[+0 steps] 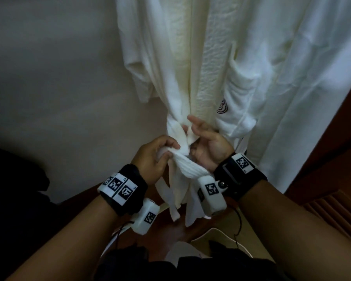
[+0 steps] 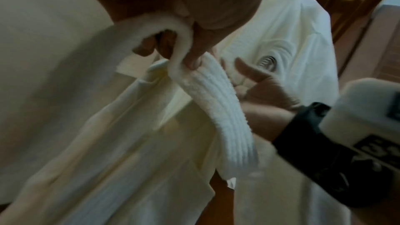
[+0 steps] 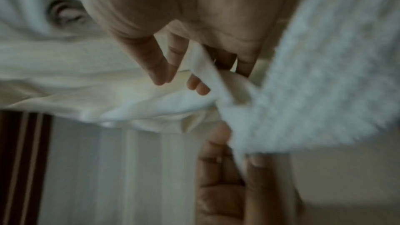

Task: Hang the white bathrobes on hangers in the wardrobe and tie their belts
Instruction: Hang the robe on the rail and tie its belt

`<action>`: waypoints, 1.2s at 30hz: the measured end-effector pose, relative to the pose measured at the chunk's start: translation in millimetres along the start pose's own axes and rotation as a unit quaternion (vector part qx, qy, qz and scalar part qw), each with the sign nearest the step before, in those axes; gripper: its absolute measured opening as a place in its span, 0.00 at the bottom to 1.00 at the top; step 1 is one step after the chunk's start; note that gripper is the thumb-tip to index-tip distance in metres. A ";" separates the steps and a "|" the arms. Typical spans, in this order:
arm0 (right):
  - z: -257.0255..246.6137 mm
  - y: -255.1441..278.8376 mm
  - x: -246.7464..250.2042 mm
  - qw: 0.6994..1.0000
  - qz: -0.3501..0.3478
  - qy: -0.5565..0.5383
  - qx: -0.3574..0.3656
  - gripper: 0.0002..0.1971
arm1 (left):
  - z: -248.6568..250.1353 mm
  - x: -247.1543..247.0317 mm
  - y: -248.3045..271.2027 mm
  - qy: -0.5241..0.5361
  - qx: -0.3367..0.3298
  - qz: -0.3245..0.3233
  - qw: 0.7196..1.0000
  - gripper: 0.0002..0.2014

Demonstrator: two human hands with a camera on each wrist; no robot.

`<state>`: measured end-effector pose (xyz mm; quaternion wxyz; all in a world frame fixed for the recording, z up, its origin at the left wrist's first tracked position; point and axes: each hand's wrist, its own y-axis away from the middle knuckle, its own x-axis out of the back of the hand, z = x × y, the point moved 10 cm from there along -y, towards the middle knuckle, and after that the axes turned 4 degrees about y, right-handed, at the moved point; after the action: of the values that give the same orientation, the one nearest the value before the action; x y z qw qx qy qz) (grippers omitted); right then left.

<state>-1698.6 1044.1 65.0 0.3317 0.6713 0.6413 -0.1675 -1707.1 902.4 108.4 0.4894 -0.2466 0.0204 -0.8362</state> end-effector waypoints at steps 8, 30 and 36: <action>-108.4 40.5 -58.0 0.931 -0.025 0.250 0.265 0.12 | -67.0 16.5 0.5 -0.073 0.111 0.049 0.990 0.16; 17.9 212.6 126.2 0.846 0.044 0.525 0.080 0.27 | -49.1 -55.1 78.9 -0.105 0.231 0.081 0.964 0.14; 31.4 256.0 243.6 0.839 0.329 0.433 -0.027 0.11 | -31.0 -98.3 114.2 -0.131 0.240 0.066 0.960 0.13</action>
<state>-1413.8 1216.9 -57.1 0.0735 0.8375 0.4653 0.2767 -1588.9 918.1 11.2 0.5865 -0.2278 -0.2292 -0.7427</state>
